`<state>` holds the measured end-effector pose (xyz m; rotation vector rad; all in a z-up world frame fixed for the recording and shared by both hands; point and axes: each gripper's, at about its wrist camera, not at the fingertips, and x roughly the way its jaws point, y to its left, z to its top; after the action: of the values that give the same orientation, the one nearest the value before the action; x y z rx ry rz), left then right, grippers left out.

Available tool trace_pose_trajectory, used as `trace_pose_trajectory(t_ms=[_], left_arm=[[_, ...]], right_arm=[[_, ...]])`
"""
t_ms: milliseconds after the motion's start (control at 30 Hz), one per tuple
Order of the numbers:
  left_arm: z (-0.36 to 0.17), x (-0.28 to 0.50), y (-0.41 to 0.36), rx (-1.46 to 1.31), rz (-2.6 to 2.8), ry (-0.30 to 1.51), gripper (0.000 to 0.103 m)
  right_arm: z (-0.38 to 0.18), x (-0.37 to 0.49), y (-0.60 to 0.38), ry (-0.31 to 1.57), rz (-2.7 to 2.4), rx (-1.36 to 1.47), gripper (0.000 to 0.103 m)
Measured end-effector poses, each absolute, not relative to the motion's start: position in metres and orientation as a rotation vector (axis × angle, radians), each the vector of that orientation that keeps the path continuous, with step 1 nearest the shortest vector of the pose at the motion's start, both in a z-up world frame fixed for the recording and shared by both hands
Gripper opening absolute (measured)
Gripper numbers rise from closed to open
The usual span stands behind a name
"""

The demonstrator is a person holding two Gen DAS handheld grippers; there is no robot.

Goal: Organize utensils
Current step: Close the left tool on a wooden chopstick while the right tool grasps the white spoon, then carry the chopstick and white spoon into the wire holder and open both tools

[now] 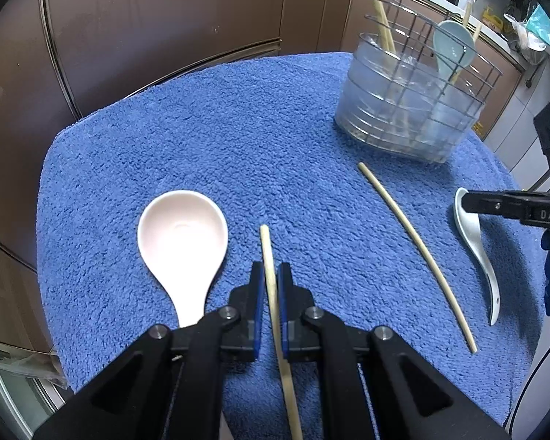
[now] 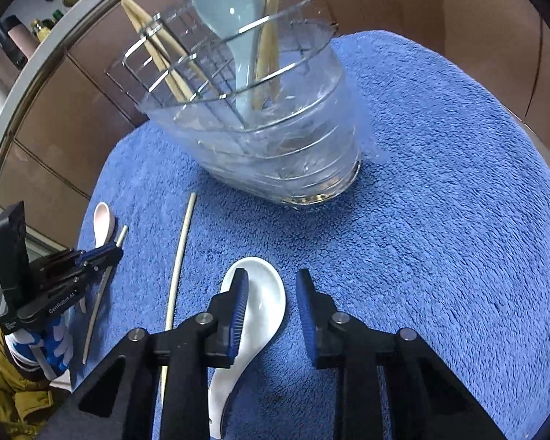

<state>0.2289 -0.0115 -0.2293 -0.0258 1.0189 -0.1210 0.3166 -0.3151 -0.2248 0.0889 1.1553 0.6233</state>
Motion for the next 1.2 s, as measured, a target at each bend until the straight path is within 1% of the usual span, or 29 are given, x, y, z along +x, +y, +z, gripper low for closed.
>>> trace_pose_trajectory(t_ms=[33,100,267,467,633,833,1200], left_arm=[[-0.229,0.229,-0.011,-0.03,-0.122,1.02,0.006],[-0.229,0.23,-0.009,-0.04,-0.125,1.024,0.006],[-0.228,0.23,-0.009,-0.035,-0.122,1.028,0.006],[-0.228,0.231,-0.015,-0.019,-0.112,1.026,0.005],[-0.223,0.229,-0.009,-0.068,-0.131,0.992,0.004],[-0.196,0.21,0.002,-0.191,-0.244,0.871,0.004],[-0.151,0.169,-0.015,-0.134,-0.277,0.72,0.004]], right_arm=[[-0.226,0.317,-0.312,1.165,0.627,0.074,0.02],[-0.228,0.316,-0.308,1.172,0.632,0.049,0.012],[-0.222,0.306,-0.3,1.146,0.63,-0.02,0.006],[-0.211,0.287,-0.301,1.095,0.595,-0.059,0.005],[-0.195,0.261,-0.307,1.027,0.569,-0.079,0.006],[-0.18,0.232,-0.307,0.957,0.539,-0.074,0.006],[-0.147,0.191,-0.303,0.814,0.511,-0.051,0.005]])
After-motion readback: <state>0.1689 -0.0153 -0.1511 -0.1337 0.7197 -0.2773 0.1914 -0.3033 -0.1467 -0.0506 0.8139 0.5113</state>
